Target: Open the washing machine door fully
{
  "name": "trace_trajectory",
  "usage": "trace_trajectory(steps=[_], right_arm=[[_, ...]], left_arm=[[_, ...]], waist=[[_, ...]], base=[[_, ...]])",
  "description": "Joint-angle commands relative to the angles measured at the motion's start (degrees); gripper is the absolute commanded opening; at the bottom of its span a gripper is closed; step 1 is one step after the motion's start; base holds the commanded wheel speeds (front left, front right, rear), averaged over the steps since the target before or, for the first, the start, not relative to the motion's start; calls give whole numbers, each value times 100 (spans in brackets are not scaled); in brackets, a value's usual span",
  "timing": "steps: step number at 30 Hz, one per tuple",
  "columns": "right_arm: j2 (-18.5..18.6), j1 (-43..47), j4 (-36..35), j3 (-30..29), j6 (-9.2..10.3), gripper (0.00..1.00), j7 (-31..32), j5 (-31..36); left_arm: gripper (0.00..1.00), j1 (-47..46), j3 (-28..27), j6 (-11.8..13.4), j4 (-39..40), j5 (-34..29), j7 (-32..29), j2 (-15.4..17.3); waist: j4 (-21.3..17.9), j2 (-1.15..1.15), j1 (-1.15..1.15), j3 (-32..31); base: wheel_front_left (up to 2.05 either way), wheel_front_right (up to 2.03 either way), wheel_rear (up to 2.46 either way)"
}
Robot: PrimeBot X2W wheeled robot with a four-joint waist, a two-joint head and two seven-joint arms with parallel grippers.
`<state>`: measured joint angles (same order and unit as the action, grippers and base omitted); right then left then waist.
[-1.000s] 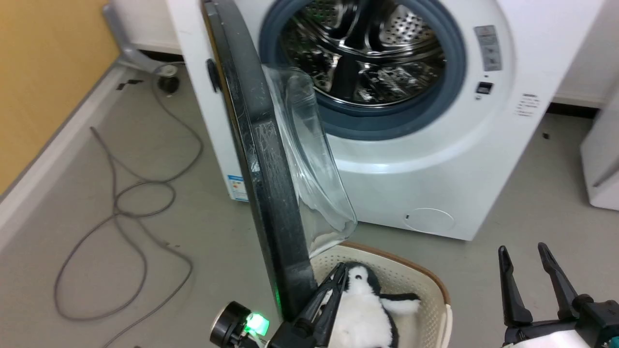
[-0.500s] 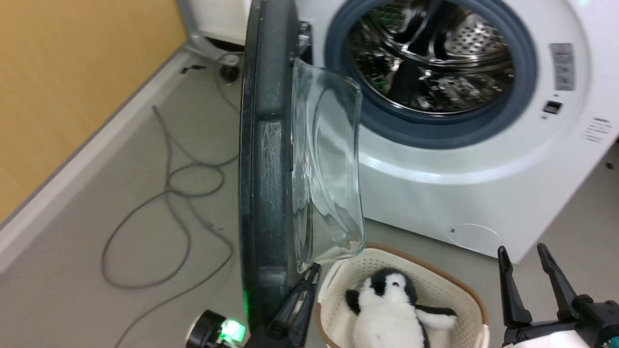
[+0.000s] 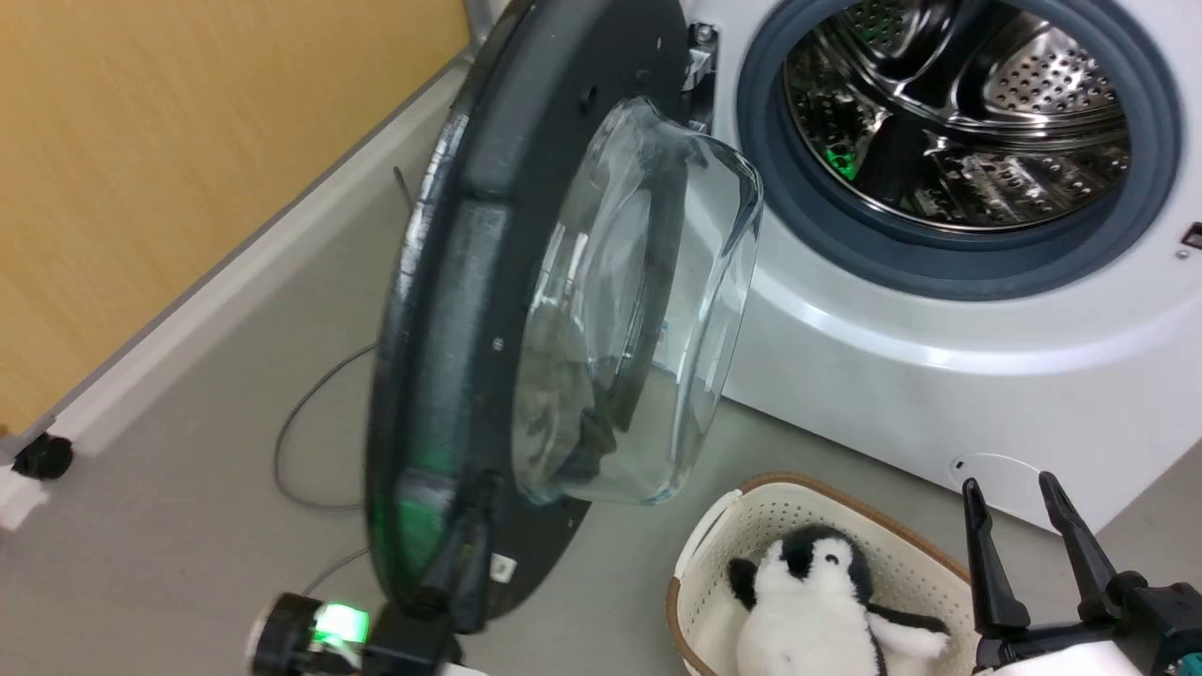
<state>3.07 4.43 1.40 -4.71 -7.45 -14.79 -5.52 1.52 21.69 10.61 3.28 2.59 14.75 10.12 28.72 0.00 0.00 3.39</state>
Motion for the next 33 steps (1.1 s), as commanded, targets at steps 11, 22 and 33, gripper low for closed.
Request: trace_trajectory(steps=[11, 22, 33], right_arm=[[-19, -60, 3, 16, -3, 100, -21, 106], [-19, -236, -7, 15, -3, 100, -21, 298], [-19, -474, 11, 1, -3, 100, -21, 497]], left_arm=[[0, -118, -1084, 87, -106, 346, 25, 171], [0, -805, -2161, -94, -749, 584, 25, 78], [0, -1471, -3160, -313, -1407, 594, 25, 149]], waist=[[2, 0, 0, 146], [-115, 0, 0, 485], [-363, 0, 0, 890]], base=[[0, 0, 0], [0, 0, 0], [0, 0, 0]])
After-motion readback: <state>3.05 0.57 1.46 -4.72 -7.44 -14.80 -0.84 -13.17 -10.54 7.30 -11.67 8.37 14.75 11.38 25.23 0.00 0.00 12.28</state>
